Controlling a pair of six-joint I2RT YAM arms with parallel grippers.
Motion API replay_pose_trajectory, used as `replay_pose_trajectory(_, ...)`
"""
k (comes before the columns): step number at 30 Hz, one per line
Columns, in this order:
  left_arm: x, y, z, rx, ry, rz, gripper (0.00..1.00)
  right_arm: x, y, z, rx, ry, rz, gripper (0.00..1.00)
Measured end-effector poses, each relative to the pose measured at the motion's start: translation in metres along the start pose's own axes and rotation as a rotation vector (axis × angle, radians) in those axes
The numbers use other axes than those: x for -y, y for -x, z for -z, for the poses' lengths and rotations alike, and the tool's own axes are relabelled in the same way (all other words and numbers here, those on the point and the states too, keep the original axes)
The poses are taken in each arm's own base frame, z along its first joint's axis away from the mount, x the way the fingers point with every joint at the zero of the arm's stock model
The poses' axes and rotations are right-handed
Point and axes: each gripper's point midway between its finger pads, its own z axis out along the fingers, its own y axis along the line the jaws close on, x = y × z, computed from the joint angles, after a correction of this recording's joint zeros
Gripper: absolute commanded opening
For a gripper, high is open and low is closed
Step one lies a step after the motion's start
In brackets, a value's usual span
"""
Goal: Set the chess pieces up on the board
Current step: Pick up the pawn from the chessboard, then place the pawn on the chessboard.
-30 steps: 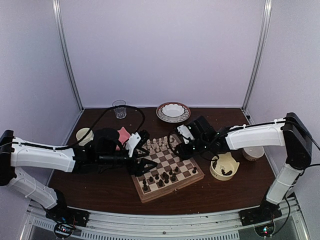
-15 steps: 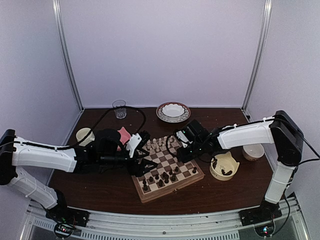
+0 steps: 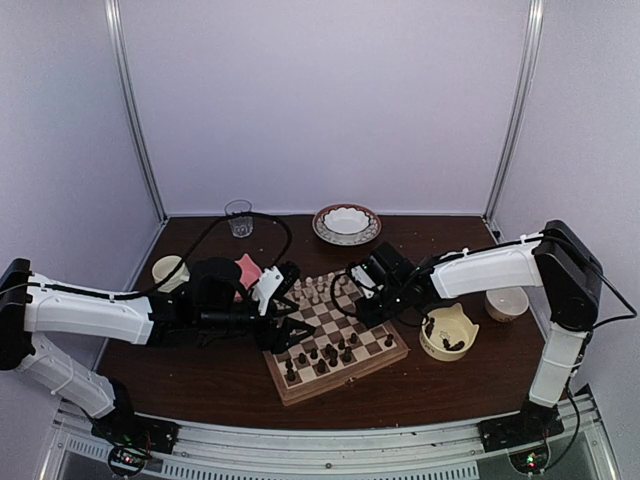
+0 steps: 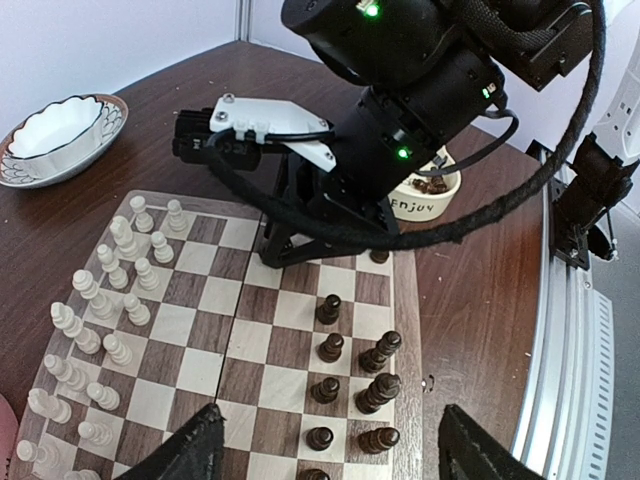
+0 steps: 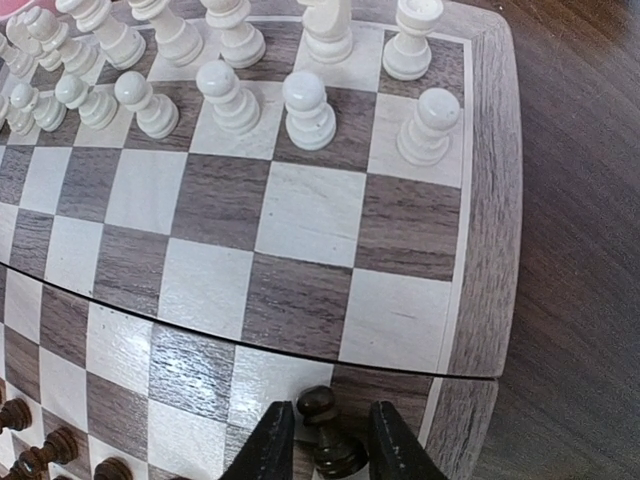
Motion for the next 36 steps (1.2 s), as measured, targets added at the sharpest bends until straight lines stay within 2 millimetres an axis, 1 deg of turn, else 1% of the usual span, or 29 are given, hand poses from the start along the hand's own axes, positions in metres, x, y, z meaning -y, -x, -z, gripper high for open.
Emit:
replay_pose_trajectory(3, 0.0, 0.0, 0.0, 0.0, 0.0, 0.0, 0.73, -0.001, 0.0, 0.001, 0.0, 0.003, 0.013, 0.22)
replay_pose_trajectory(6, 0.0, 0.0, 0.0, 0.0, 0.0, 0.0, 0.73, -0.004, 0.0, 0.004, 0.009, 0.013, 0.046, 0.2)
replay_pose_trajectory(11, 0.0, 0.0, 0.0, 0.0, 0.002, 0.001, 0.73, -0.005, -0.003, 0.009, 0.017, 0.024, 0.075, 0.18)
replay_pose_trajectory(17, -0.002, 0.0, 0.0, 0.002, 0.007, 0.03, 0.73, -0.013, -0.005, 0.013, 0.038, 0.073, 0.084, 0.17)
replay_pose_trajectory(22, -0.011, 0.004, 0.002, 0.016, 0.012, 0.087, 0.73, -0.018, -0.002, 0.026, 0.088, 0.105, 0.089, 0.17)
replay_pose_trajectory(26, -0.02, 0.007, 0.003, 0.025, 0.026, 0.119, 0.73, -0.02, 0.001, 0.026, 0.098, 0.103, 0.093, 0.16)
replay_pose_trajectory(31, -0.02, 0.008, 0.003, 0.031, 0.023, 0.126, 0.73, -0.017, -0.002, 0.012, 0.061, 0.067, 0.097, 0.22)
replay_pose_trajectory(34, -0.019, 0.009, 0.004, 0.032, 0.021, 0.126, 0.74, -0.014, -0.007, 0.005, 0.034, 0.041, 0.101, 0.34)
replay_pose_trajectory(36, -0.019, 0.009, 0.004, 0.034, 0.02, 0.127, 0.74, -0.011, -0.01, 0.005, 0.025, 0.027, 0.102, 0.37)
